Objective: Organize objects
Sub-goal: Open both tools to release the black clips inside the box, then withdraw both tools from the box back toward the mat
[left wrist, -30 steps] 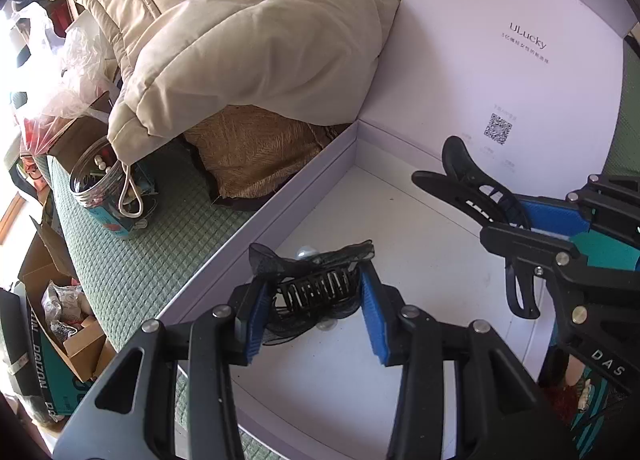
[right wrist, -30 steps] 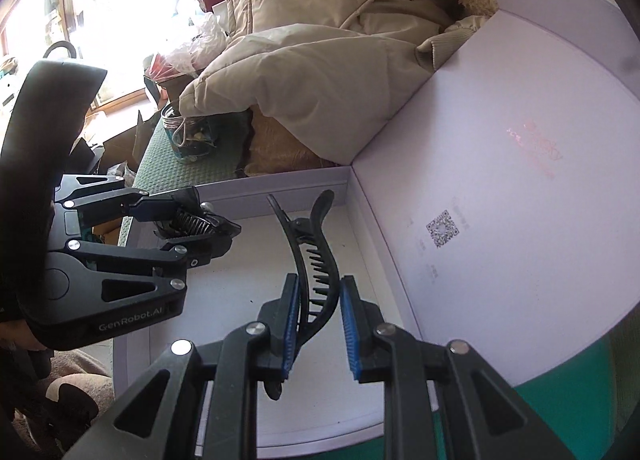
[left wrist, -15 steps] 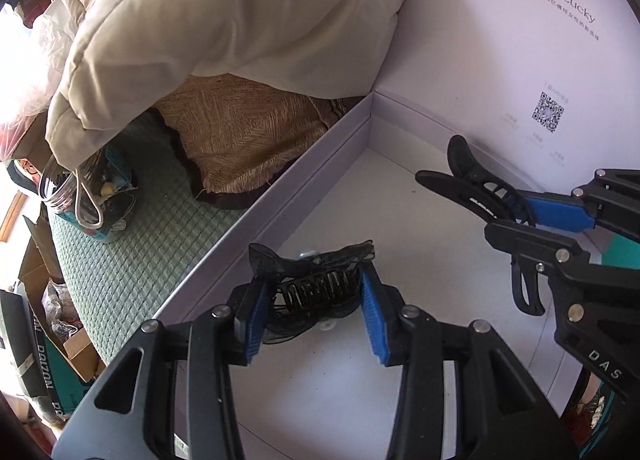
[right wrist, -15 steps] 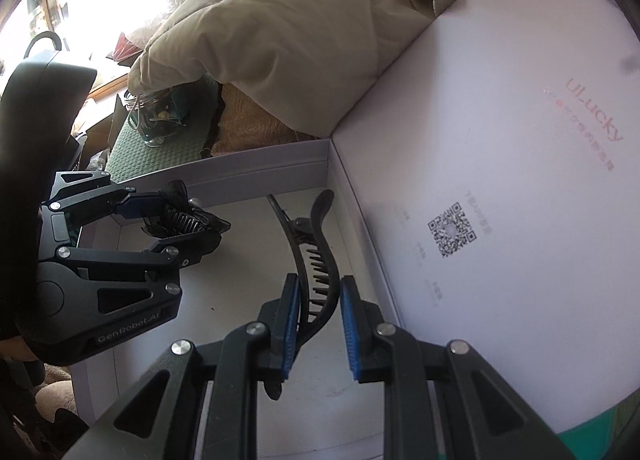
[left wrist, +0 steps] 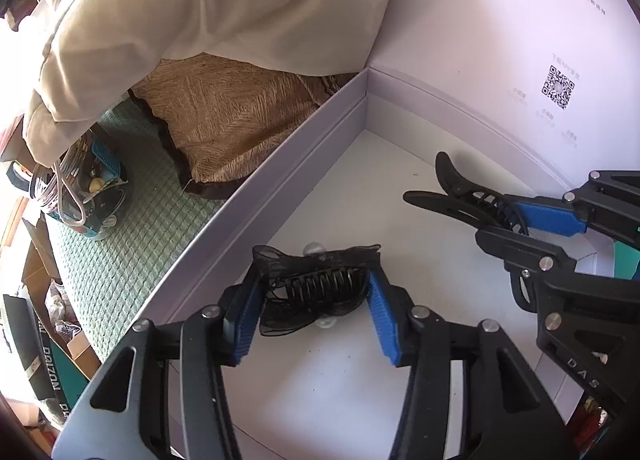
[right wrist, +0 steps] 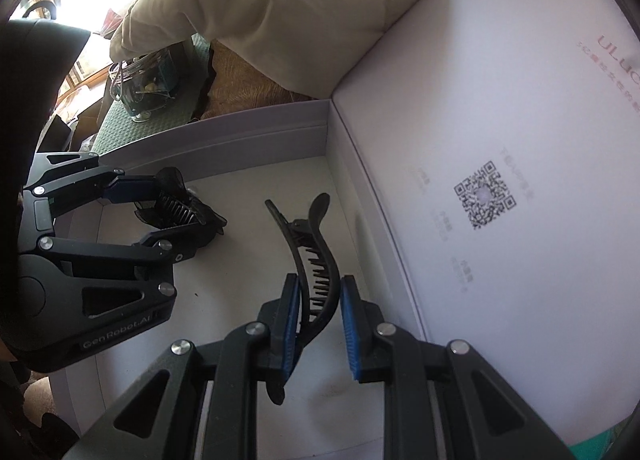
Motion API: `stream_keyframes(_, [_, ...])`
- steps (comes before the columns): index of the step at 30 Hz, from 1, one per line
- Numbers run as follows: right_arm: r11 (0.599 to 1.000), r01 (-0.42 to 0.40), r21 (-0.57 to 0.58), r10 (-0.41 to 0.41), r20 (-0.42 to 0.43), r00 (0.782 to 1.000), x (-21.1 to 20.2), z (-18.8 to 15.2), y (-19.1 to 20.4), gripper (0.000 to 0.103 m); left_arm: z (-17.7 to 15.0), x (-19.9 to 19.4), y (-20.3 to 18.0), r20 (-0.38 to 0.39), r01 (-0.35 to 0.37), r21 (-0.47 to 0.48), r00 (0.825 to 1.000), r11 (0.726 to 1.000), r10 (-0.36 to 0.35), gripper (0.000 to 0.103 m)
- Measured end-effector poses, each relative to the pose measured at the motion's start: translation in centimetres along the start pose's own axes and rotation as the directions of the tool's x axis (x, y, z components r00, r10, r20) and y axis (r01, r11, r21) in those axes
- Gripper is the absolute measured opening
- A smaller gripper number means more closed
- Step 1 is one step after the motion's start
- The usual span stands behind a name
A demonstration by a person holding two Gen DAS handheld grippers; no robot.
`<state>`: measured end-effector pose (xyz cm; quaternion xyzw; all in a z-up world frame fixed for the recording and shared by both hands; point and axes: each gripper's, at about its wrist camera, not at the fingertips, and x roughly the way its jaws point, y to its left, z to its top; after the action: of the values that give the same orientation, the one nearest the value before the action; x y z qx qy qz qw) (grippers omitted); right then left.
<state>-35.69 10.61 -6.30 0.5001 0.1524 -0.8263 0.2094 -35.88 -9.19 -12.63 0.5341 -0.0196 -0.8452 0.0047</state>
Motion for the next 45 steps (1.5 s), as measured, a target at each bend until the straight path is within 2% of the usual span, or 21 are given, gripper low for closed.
stream_keyframes(5, [1.000,0.010,-0.001,-0.010,-0.005,1.000,0.0,-0.3,0.0,0.021,-0.1,0.1,-0.1,-0.002,0.004,-0.008,1.000,1.000,-0.004,0.060])
stream_keyframes(10, [1.000,0.016,0.003,-0.016,0.009,1.000,-0.5,-0.4,0.0,0.034,-0.1,-0.5,-0.4,0.003,-0.009,-0.002,1.000,1.000,0.009,0.066])
stream_keyframes(13, [0.999,0.035,0.003,-0.036,0.016,0.999,-1.0,-0.5,0.1,0.038,0.0,-1.3,-0.4,0.021,-0.007,-0.004,1.000,1.000,0.007,0.066])
stream_keyframes(22, [0.998,0.056,0.001,-0.056,0.059,0.997,-4.0,-0.4,0.4,0.038,0.3,-4.5,0.7,0.059,0.008,-0.037,0.998,0.999,-0.005,0.066])
stream_keyframes(23, [0.998,0.059,0.002,-0.059,0.064,0.996,-4.6,-0.5,0.4,0.038,-0.6,-6.5,1.0,0.063,0.003,-0.039,0.998,0.999,0.000,0.066])
stream_keyframes(30, [0.997,0.073,0.003,-0.073,0.109,0.991,-8.2,-0.9,0.5,0.038,-0.6,-12.1,0.5,0.099,-0.006,-0.047,0.995,0.999,0.011,0.066])
stream_keyframes(45, [0.994,0.112,-0.001,-0.109,0.214,0.971,-16.8,-3.3,2.1,0.038,-3.4,-20.7,-1.4,0.190,-0.027,-0.034,0.981,0.999,0.033,0.066])
